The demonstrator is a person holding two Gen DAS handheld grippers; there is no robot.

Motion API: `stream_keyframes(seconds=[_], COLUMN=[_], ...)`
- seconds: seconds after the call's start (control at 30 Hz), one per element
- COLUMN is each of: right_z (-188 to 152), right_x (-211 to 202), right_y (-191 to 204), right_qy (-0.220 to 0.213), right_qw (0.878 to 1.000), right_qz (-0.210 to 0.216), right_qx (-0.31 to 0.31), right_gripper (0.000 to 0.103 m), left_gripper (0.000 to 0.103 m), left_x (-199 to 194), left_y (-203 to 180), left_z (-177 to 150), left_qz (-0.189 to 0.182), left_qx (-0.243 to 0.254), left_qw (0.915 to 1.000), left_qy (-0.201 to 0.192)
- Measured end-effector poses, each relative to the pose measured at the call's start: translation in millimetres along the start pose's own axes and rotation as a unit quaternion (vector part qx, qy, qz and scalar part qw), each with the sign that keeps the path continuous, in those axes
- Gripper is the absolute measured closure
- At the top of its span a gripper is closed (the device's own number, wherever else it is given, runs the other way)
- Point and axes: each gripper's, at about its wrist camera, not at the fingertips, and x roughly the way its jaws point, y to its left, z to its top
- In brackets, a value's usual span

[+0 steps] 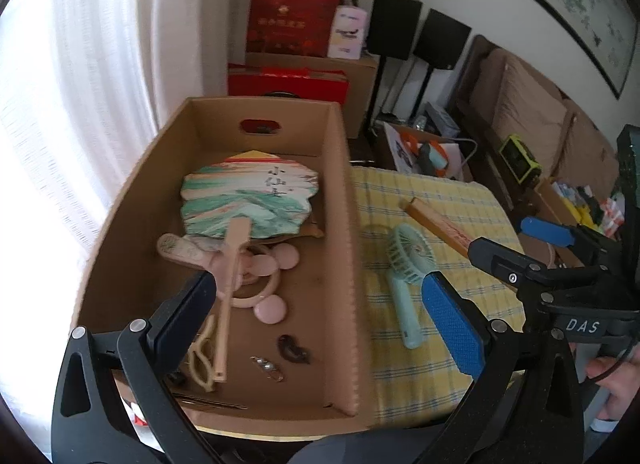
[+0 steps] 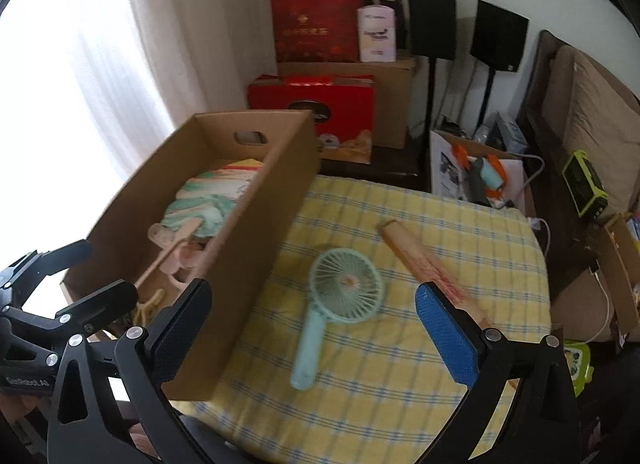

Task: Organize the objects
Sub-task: 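Move both open tools back to the mint-green handheld fan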

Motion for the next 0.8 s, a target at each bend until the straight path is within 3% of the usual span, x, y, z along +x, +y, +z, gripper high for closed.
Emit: stream_keyframes(seconds=[0.47, 0.8], right_z=[-19, -40], right_x=[2, 18], right_y=[-86, -134], right_qy=[0.026, 0.041], right_qw=[0.998, 0.994], right_qz=[-0.031, -0.024], right_qx=[0.054, 0.099], right_gripper=[0.0, 0.001], left_gripper=[0.0, 0.002], left_x=[46, 66], left_y=[-79, -121], left_z=[-24, -46], left_qz=[-0.043, -0.025], left_qx=[0.062, 0.119], left_qw=[0.9963, 0.9918], left_qy=[0.042, 0.041])
